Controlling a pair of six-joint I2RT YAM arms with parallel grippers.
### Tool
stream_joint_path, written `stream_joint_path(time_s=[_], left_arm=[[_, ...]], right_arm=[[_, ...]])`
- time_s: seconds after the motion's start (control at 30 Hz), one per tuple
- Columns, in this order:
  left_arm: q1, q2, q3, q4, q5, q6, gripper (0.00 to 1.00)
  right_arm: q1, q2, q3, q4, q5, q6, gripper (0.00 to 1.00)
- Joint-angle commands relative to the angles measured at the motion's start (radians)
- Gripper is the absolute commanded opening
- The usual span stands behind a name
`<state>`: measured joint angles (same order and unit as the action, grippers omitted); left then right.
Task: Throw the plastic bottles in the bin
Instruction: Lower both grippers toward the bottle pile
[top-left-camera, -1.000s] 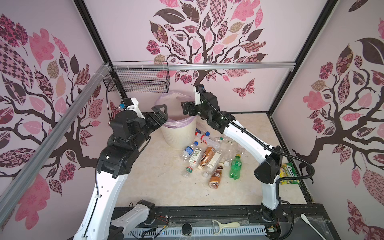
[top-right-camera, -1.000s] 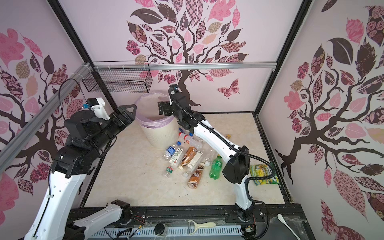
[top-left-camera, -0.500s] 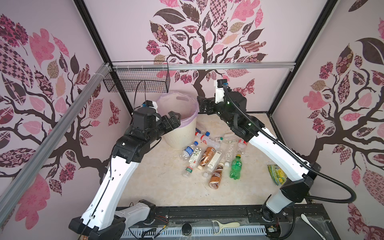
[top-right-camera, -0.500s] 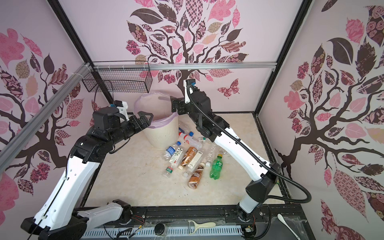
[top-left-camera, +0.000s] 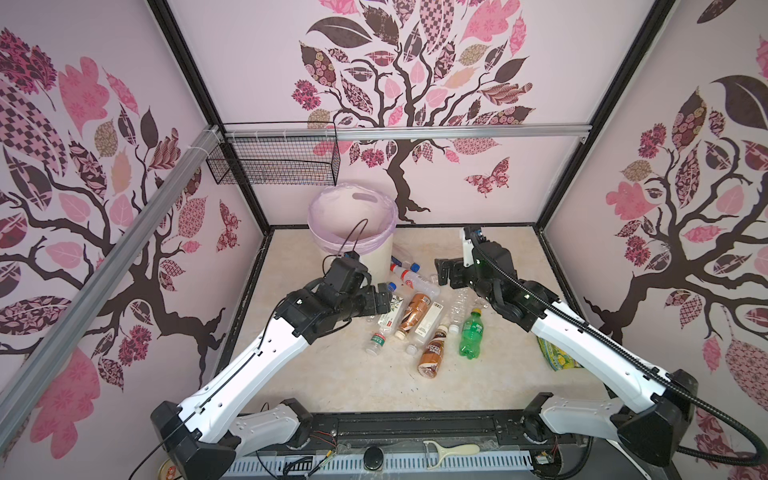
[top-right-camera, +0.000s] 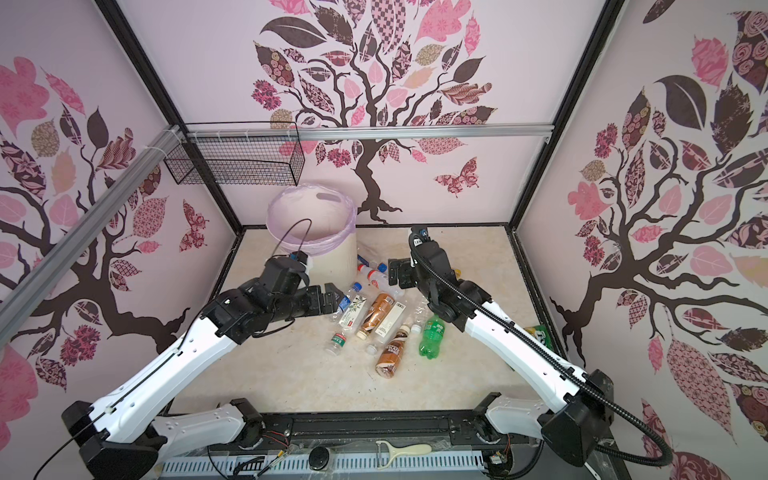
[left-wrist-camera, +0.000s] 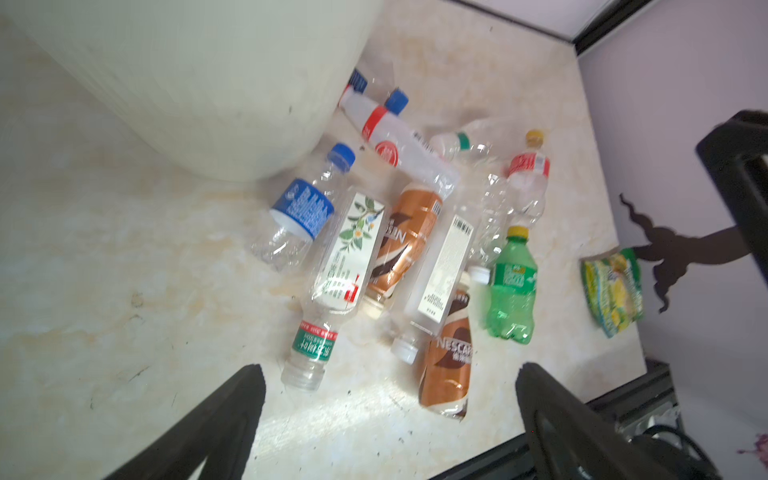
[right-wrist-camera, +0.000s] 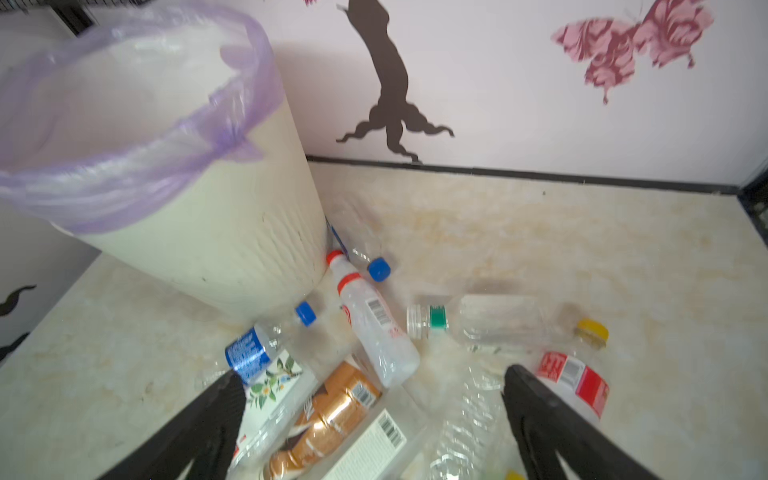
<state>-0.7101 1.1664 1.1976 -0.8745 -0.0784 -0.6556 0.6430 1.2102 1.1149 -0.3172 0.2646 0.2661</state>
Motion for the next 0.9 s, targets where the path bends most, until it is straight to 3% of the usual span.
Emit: stream_joint_path(time_s=[0.0, 0.13, 0.37, 0.87], left_arm=[[-0.028, 0.032, -0.092, 0.042, -0.048, -0.016, 0.98], [-0.045, 0.111, -0.131, 0.071, -0.046, -0.013, 0.98], [-0.057, 0.282, -0.114, 0.129, -0.046, -0.003, 0.98], [-0.057, 0.544, 0.041, 0.138, -0.091, 0.028, 0.98]], right_arm=[[0.002, -0.053, -0.06, -0.055, -0.072, 0.066, 1.0], [0.002, -0.104, -0.173, -0.059, -0.159, 0.092, 1.0], [0.002, -0.199, -0.311, -0.042, -0.211, 0.135, 1.0], [-0.002, -0.218, -0.322, -0.029, -0.307, 0.138, 0.99]])
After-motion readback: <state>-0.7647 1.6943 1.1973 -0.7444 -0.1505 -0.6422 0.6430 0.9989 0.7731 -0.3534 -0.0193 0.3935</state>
